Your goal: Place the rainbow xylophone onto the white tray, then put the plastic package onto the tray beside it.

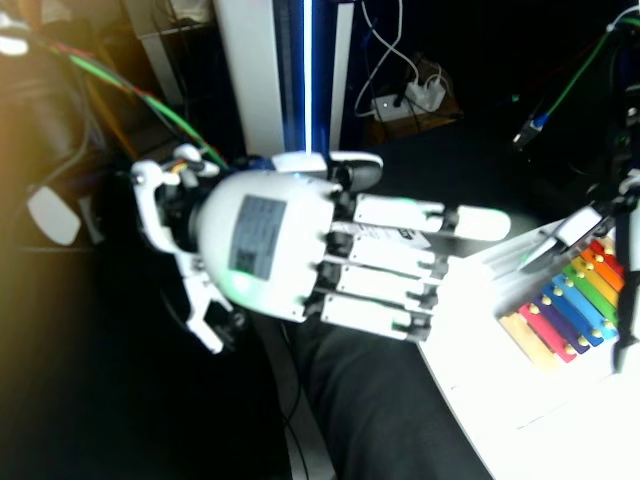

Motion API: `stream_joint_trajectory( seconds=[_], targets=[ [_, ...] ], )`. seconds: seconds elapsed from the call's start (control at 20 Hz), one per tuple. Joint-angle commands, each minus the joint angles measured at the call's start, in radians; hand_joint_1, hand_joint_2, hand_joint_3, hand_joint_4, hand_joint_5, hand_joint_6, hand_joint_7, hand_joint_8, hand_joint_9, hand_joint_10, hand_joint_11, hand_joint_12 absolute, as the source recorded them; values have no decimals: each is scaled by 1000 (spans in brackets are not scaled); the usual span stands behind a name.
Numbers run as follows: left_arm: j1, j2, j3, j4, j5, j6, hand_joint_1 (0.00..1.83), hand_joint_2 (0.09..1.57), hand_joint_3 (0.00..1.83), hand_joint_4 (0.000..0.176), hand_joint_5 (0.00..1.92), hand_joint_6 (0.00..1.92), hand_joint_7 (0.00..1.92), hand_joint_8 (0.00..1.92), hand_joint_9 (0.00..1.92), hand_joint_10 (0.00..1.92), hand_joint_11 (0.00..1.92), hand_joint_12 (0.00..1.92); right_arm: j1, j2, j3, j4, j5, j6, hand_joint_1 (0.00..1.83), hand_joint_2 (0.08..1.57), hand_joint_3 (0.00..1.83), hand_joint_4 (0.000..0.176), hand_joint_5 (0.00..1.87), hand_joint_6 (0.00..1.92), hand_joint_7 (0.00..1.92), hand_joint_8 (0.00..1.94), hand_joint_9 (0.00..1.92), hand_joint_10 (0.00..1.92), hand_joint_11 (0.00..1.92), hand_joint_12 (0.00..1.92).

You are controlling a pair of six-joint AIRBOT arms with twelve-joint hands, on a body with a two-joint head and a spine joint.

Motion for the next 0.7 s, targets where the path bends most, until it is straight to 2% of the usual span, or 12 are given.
stream_joint_trajectory(
  seconds=[0.0,0.05,0.1,0.2,0.3,0.35,0.4,0.45,0.5,0.55,0.6,0.65],
  targets=[
    [-36,27,-21,-34,-111,22,836,740,0,108,0,0,120,0,141,0,103,112,24,16,-4,40,108,15,664,832,1,111,19,0,150,0,152,0,0,548],
    [-48,49,-48,-33,-110,42,844,724,0,102,0,0,105,0,112,0,78,104,32,23,-7,18,101,31,653,831,0,104,14,0,147,0,150,0,0,550],
    [-64,78,-78,-25,-107,59,855,729,0,110,0,0,100,0,99,0,81,109,38,27,-4,-12,97,66,605,827,0,107,2,0,144,0,156,2,21,564],
    [-88,131,-125,14,-103,60,905,724,0,144,0,0,88,0,80,0,44,98,44,38,-6,-58,91,114,550,835,1,118,0,0,127,0,147,0,2,656],
    [-96,176,-162,37,-99,60,890,727,0,126,9,1,153,7,132,8,105,127,44,48,-16,-81,77,116,629,843,1,133,0,0,103,0,123,0,0,627],
    [-99,208,-188,49,-105,60,876,723,0,127,9,0,154,3,136,6,107,128,44,61,-30,-103,65,116,630,831,0,135,0,0,95,0,123,1,0,620],
    [-100,227,-204,51,-110,66,847,724,0,118,1,0,143,0,143,7,115,131,44,73,-42,-119,55,116,578,768,0,136,0,0,88,0,107,3,0,585],
    [-101,254,-236,51,-119,90,833,717,0,126,4,1,147,2,152,10,126,135,44,89,-59,-150,35,116,558,758,0,132,0,0,89,1,107,3,0,604],
    [-102,273,-261,51,-122,114,885,725,0,137,30,11,159,7,170,16,136,139,44,100,-71,-176,14,116,516,764,0,108,0,0,87,0,91,0,0,608],
    [-102,291,-285,51,-122,141,886,729,1,133,33,11,162,7,170,14,139,142,44,107,-81,-206,-11,120,543,764,0,93,0,0,70,1,76,0,0,549],
    [-102,314,-314,51,-118,176,870,739,5,125,23,5,131,1,150,4,138,143,44,109,-86,-237,-34,130,539,758,0,101,0,0,58,0,73,0,0,539],
    [-102,328,-331,51,-118,190,851,741,5,129,23,4,113,0,141,0,133,143,44,108,-86,-264,-51,151,532,735,0,107,0,0,62,1,82,2,0,515]
  ],
)
